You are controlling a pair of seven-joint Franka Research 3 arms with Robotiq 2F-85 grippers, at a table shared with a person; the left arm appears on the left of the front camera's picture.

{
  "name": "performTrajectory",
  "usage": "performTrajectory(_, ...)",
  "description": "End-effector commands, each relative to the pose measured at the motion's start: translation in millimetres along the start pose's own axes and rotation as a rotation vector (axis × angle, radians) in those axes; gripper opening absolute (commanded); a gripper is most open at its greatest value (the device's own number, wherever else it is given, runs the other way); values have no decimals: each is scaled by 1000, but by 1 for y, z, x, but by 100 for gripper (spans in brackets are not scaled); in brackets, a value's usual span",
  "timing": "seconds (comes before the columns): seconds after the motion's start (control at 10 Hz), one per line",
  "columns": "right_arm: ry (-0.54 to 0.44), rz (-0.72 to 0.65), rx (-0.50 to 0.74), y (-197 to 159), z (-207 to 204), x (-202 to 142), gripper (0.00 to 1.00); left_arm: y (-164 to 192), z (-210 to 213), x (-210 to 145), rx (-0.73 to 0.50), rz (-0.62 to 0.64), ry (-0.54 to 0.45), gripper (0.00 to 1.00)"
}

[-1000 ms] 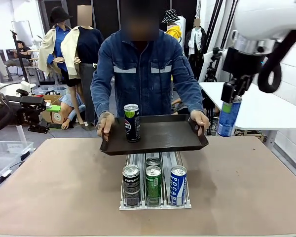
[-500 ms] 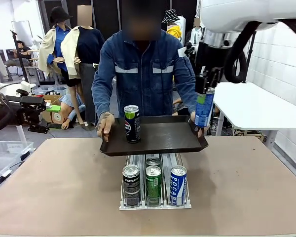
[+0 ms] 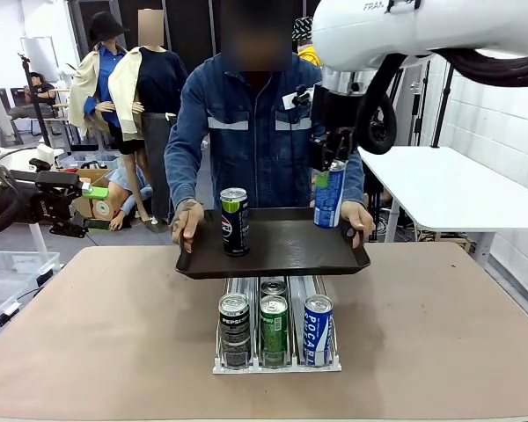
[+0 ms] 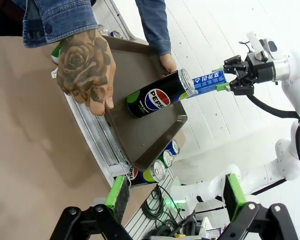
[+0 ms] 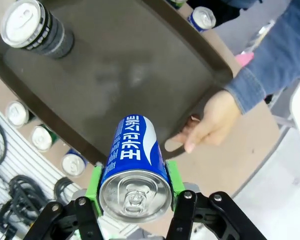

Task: Retrieve and hand over the desired beverage to the person.
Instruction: Place the picked can on the Handle tray extended by the person.

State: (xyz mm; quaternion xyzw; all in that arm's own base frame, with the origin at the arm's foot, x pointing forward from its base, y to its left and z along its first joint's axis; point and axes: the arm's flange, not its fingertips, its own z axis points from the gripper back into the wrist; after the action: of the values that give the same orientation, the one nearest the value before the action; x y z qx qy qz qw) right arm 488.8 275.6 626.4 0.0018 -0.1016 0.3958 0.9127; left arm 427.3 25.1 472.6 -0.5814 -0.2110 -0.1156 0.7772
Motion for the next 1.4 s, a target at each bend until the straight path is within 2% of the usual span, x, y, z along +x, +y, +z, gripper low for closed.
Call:
performTrajectory(0.0,14,5,-13,-4,-4,24,0,-2,1,0,-13,0,-16,100)
performTrajectory(0.6,57,42,48,-10,-41,58,0,-2,1,0,-13,0,-16,100)
performTrajectory(1.3,110,62,102,-7,-76,68,0,-2,1,0,-13,0,-16,100)
